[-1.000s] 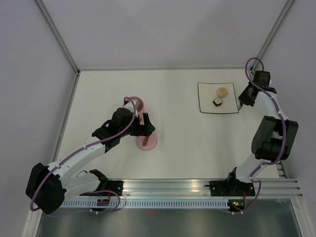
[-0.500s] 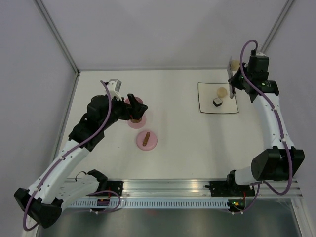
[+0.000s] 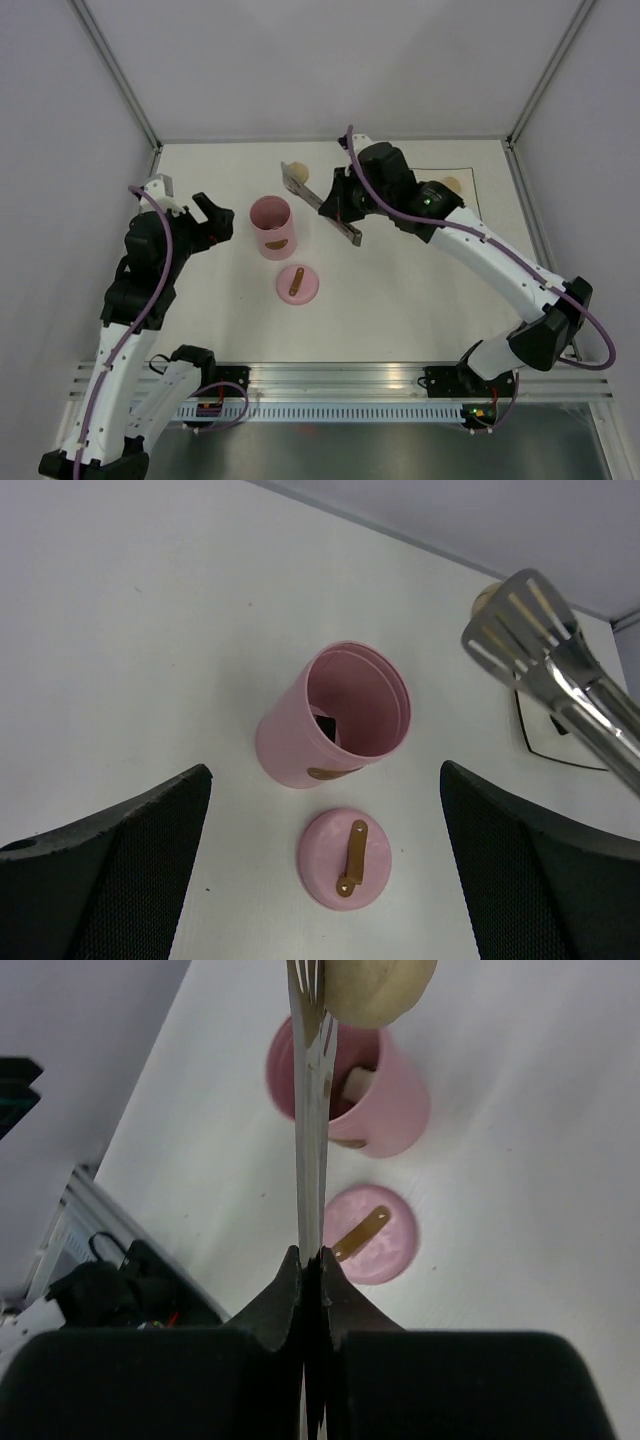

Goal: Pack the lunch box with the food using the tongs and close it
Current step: Place the food into the lunch box

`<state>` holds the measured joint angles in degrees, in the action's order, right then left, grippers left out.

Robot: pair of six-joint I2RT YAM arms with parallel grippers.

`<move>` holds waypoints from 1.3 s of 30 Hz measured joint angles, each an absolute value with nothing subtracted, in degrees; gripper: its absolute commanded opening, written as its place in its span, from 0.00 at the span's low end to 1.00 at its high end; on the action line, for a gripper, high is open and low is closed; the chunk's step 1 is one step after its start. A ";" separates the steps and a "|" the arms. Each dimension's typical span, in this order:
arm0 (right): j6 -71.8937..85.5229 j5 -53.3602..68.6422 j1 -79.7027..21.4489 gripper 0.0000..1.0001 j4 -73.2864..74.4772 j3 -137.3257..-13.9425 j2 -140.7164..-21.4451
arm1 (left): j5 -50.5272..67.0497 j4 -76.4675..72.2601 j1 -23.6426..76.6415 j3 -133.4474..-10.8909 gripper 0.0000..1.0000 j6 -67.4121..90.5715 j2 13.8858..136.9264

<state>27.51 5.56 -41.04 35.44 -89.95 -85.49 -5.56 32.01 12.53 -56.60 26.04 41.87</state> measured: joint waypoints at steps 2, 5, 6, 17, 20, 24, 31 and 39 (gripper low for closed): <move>28.40 6.87 -44.58 0.01 34.22 -89.95 -86.32 | -6.55 33.45 11.97 -56.21 1.00 26.09 39.62; 29.41 7.70 -48.34 0.00 32.05 -89.95 -88.05 | -7.66 35.31 11.97 -55.33 1.00 26.44 36.71; 29.67 7.73 -49.34 0.00 31.44 -89.95 -88.77 | -7.90 35.83 11.97 -55.13 1.00 26.52 35.99; 31.31 6.59 -51.75 0.01 29.61 -89.73 -93.82 | -10.50 39.38 11.97 -54.89 1.00 26.55 33.01; 31.51 5.78 -51.64 0.01 29.54 -89.71 -93.82 | -10.46 39.35 11.97 -54.87 1.00 26.55 33.10; 31.83 5.61 -51.64 0.02 29.54 -89.71 -93.89 | -10.39 39.31 11.97 -54.43 1.00 26.55 33.32; 32.16 5.08 -51.64 0.22 29.58 -89.71 -95.09 | -10.13 39.27 11.97 -54.22 1.00 26.52 33.76; 31.94 4.43 -51.64 0.36 29.61 -89.71 -95.11 | -9.82 38.92 11.97 -53.95 1.00 26.55 34.04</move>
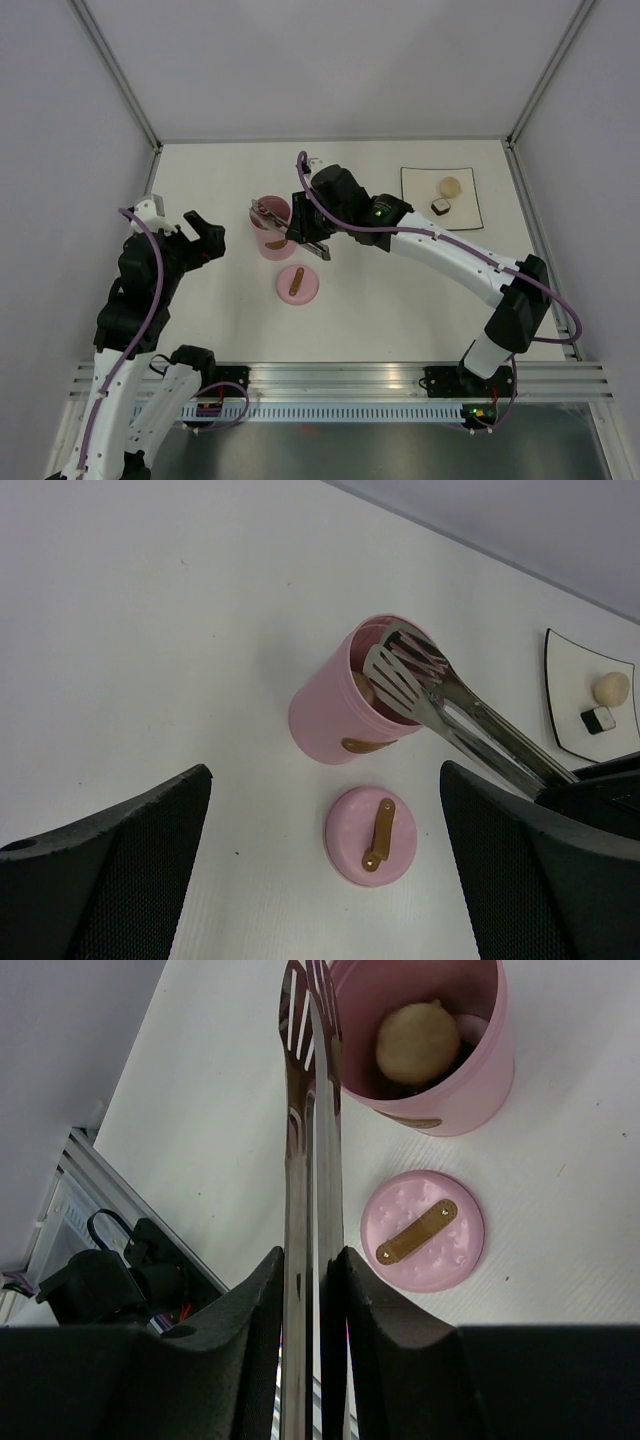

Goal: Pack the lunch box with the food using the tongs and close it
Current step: Place the food into the lunch box

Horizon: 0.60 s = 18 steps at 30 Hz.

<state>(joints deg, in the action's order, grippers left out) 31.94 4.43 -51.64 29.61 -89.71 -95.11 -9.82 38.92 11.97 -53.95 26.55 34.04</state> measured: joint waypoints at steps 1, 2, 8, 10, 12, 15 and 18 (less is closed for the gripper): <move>31.94 4.43 -51.64 0.36 29.61 -89.71 -95.11 | -9.76 38.89 11.97 -53.93 1.00 26.52 34.04; 31.92 4.43 -51.64 0.36 29.61 -89.71 -95.11 | -9.72 38.89 11.97 -53.93 1.00 26.52 34.04; 31.92 4.01 -51.64 0.36 29.58 -89.71 -95.09 | -8.84 38.89 11.97 -53.93 1.00 26.52 34.00; 31.97 3.44 -51.64 0.35 29.58 -89.71 -95.09 | -8.80 38.89 11.97 -53.93 1.00 26.52 33.95; 32.14 2.68 -51.44 0.34 29.56 -89.71 -95.00 | -8.69 38.89 11.97 -53.93 1.00 26.52 33.95; 32.71 2.90 -50.02 0.32 29.50 -89.71 -94.39 | -8.49 38.89 11.97 -53.93 1.00 26.52 33.95; 33.41 4.10 -45.43 0.31 29.28 -89.71 -93.03 | -8.40 38.89 11.97 -53.93 1.00 26.52 33.95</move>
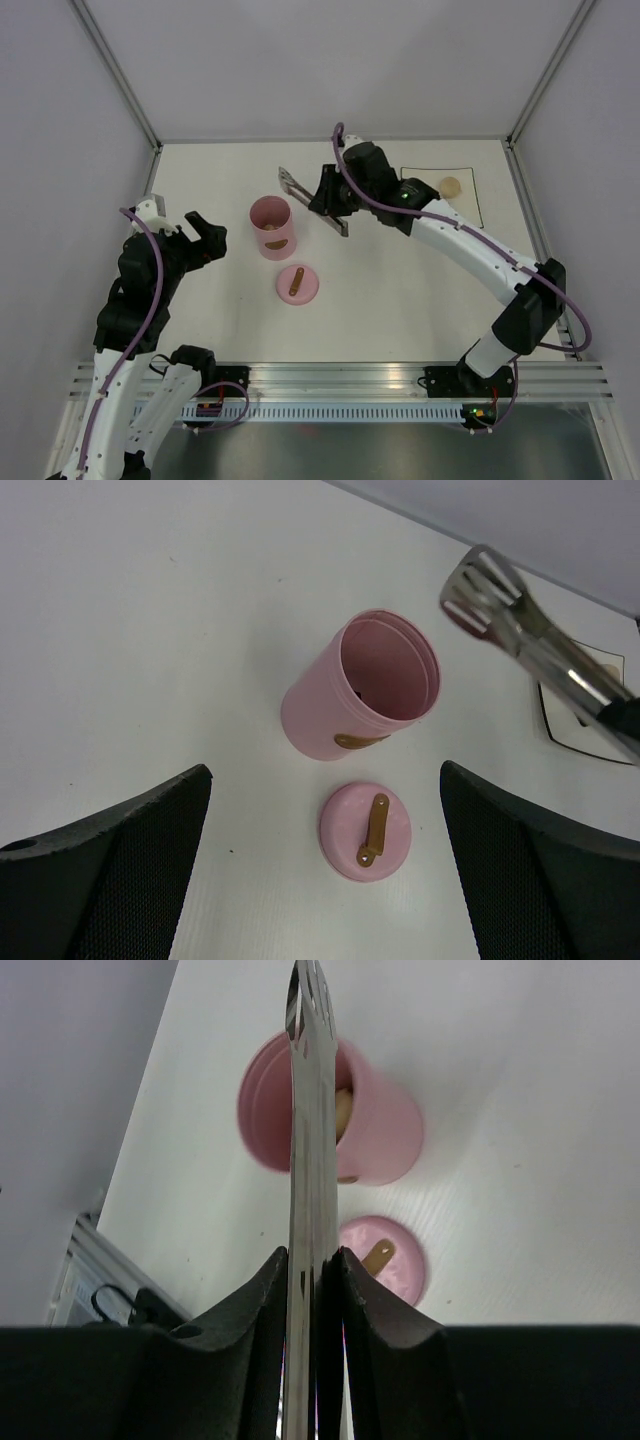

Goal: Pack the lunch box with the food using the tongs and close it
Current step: Put down the clamp

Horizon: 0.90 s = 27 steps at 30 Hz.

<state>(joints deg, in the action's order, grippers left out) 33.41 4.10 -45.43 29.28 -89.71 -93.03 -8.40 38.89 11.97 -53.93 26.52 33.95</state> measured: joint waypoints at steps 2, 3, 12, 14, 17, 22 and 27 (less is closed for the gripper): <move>33.47 4.29 -41.52 0.31 29.06 -89.71 -92.01 | -8.38 38.87 11.97 -53.93 1.00 26.52 33.95; 33.47 4.25 -39.03 0.30 29.10 -89.71 -91.29 | -8.36 38.87 11.97 -53.93 1.00 26.52 33.95; 31.66 -1.96 -18.74 0.30 28.05 -79.68 -77.54 | -7.29 38.76 11.97 -53.91 1.00 26.52 33.95; 31.29 -3.36 -14.70 0.31 27.44 -72.86 -72.69 | -7.11 38.39 11.97 -53.78 1.00 26.52 33.95; 31.24 -4.19 -8.67 0.31 27.07 -65.08 -68.45 | -6.76 37.43 11.97 -53.01 1.00 26.52 33.98; 31.29 -5.48 -1.93 0.30 26.33 -52.12 -65.08 | -5.41 36.29 11.97 -52.12 1.00 26.52 34.46; 31.46 -4.78 -2.02 0.29 21.21 -43.11 -63.53 | -4.73 35.81 11.97 -52.07 1.00 26.50 34.70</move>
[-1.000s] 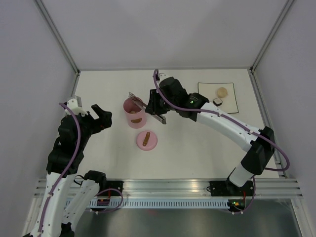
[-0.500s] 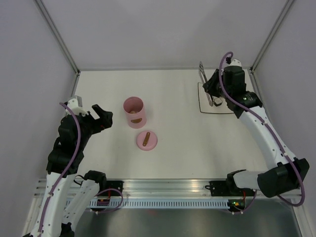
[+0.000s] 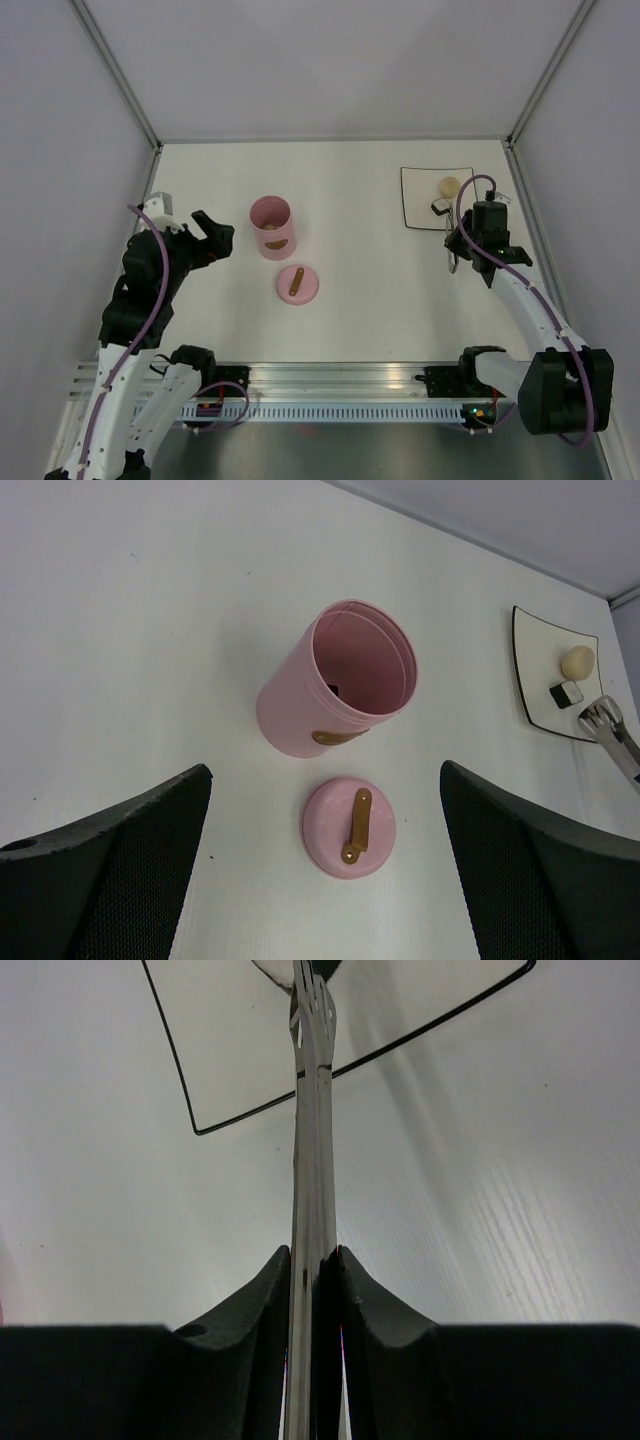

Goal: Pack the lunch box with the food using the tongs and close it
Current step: Put down the clamp

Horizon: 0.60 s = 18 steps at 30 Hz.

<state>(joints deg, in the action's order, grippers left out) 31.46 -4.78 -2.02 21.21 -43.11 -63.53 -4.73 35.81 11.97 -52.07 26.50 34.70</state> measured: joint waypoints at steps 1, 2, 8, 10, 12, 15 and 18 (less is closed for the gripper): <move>31.57 -4.32 -2.02 0.29 19.90 -41.41 -63.35 | -4.43 35.64 11.97 -51.96 1.00 26.50 34.65; 31.77 -3.84 -2.02 0.29 18.41 -39.79 -63.26 | -4.32 35.38 11.97 -51.70 1.00 26.52 34.59; 33.21 -3.55 -2.02 0.29 13.41 -34.33 -63.26 | -3.81 35.31 11.97 -50.22 1.00 26.52 34.57; 33.21 -4.05 -2.02 0.31 11.99 -33.47 -63.26 | -3.79 35.27 11.97 -50.15 1.00 26.50 34.59; 33.21 -4.73 -2.02 0.33 10.74 -32.86 -63.33 | -3.75 35.03 11.97 -50.13 1.00 26.52 34.59; 33.17 -5.61 -2.02 0.35 9.47 -32.23 -63.70 | -3.60 34.79 11.97 -50.02 1.00 26.50 34.61; 33.15 -6.26 -2.02 0.36 8.58 -32.12 -65.25 | -3.09 34.46 11.97 -49.63 1.00 26.50 34.63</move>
<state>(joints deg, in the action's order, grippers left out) 33.15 -6.26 -2.02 8.58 -32.12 -65.25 -3.09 34.46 11.97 -49.63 26.50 34.63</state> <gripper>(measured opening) 0.351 0.993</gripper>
